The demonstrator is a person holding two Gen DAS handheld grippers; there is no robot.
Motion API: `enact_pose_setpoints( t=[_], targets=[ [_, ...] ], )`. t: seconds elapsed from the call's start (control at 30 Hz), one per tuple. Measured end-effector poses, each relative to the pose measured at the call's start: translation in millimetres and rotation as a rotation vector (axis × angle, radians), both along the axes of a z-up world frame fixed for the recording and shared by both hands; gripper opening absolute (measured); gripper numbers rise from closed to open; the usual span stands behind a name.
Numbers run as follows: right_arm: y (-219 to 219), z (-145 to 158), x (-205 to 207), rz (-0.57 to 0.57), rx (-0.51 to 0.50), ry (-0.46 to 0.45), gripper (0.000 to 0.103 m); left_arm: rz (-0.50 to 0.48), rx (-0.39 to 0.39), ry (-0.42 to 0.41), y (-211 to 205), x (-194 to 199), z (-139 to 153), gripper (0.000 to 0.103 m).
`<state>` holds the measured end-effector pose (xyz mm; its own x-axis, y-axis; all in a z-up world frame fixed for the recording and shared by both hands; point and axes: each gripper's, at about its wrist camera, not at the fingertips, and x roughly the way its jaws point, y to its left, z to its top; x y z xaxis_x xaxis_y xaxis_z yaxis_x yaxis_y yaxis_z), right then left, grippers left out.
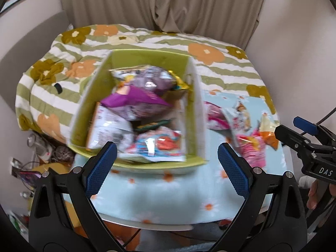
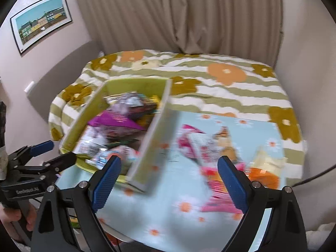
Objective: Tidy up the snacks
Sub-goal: 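Move both tools back over the remaining snacks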
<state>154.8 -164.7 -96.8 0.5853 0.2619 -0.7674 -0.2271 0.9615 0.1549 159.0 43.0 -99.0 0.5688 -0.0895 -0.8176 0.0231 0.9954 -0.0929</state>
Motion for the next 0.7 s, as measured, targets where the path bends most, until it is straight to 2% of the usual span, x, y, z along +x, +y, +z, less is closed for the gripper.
enact_pose_setpoints(
  t=[0.33, 0.53, 0.7],
  targets=[
    [-111.2, -12.1, -9.0, -0.033, 0.002, 0.018, 0.091, -0.023, -0.057, 0.048, -107.2, -8.7, -22.0, 0.096],
    [-161.2, -28.5, 0.9, -0.088, 0.03, 0.057, 0.091, -0.077, -0.092, 0.108, -161.6, 3.8, -50.9, 0.096],
    [-190.0, -51.0, 18.9, -0.157, 0.054, 0.107, 0.091, -0.121, -0.129, 0.179, -194.6, 26.2, -88.0, 0.096]
  ],
)
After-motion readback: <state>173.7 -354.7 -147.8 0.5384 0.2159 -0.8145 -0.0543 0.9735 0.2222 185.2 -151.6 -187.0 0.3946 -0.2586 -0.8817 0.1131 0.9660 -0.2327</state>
